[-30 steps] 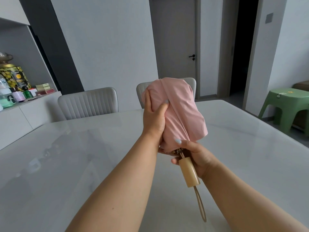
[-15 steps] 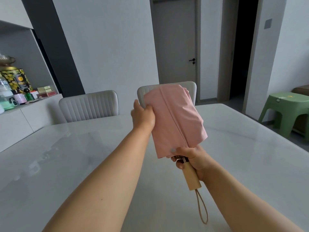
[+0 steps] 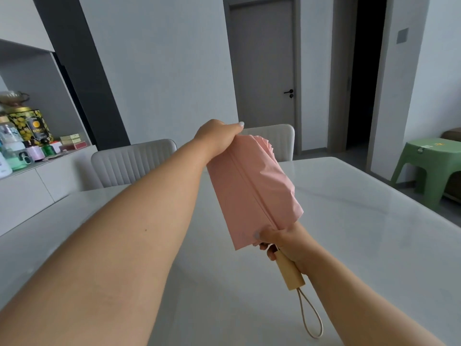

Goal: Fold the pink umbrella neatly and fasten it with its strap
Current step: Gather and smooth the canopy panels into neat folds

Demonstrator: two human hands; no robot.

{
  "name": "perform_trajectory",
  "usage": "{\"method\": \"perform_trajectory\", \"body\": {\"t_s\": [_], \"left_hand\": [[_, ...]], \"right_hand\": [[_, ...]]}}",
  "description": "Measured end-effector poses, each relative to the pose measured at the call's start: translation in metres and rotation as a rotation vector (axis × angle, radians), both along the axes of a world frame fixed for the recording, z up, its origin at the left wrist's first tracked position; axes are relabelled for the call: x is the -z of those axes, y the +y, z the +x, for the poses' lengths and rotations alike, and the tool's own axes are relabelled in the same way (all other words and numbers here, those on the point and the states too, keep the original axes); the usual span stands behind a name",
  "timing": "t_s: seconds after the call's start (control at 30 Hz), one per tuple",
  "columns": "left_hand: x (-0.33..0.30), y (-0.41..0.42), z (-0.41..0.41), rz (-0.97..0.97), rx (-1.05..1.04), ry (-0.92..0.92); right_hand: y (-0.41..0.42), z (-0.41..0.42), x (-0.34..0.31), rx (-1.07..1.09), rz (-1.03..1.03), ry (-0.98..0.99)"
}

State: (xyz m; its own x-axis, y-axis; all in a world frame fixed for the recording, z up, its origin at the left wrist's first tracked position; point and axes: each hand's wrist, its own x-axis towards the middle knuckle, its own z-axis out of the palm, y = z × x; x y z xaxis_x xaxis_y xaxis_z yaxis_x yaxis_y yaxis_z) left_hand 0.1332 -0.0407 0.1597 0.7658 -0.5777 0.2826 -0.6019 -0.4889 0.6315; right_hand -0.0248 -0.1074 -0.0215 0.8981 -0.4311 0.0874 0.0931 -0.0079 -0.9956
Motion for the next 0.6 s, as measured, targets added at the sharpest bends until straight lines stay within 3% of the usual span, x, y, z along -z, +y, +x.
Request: {"method": "perform_trajectory", "body": {"t_s": [0.13, 0.3, 0.47, 0.6], "left_hand": [[0.001, 0.003, 0.009, -0.101, 0.095, 0.218], [0.006, 0.014, 0.009, -0.375, 0.344, 0.517], [0.002, 0.018, 0.003, -0.196, 0.320, 0.396], [-0.002, 0.024, 0.008, -0.356, 0.448, 0.572]], "right_hand": [[0.001, 0.001, 0.001, -0.018, 0.012, 0.004], [0.003, 0.000, -0.001, -0.041, 0.027, -0.015], [0.004, 0.000, 0.000, -0.064, 0.033, 0.015], [0.008, -0.001, -0.002, -0.096, 0.069, 0.027]]}}
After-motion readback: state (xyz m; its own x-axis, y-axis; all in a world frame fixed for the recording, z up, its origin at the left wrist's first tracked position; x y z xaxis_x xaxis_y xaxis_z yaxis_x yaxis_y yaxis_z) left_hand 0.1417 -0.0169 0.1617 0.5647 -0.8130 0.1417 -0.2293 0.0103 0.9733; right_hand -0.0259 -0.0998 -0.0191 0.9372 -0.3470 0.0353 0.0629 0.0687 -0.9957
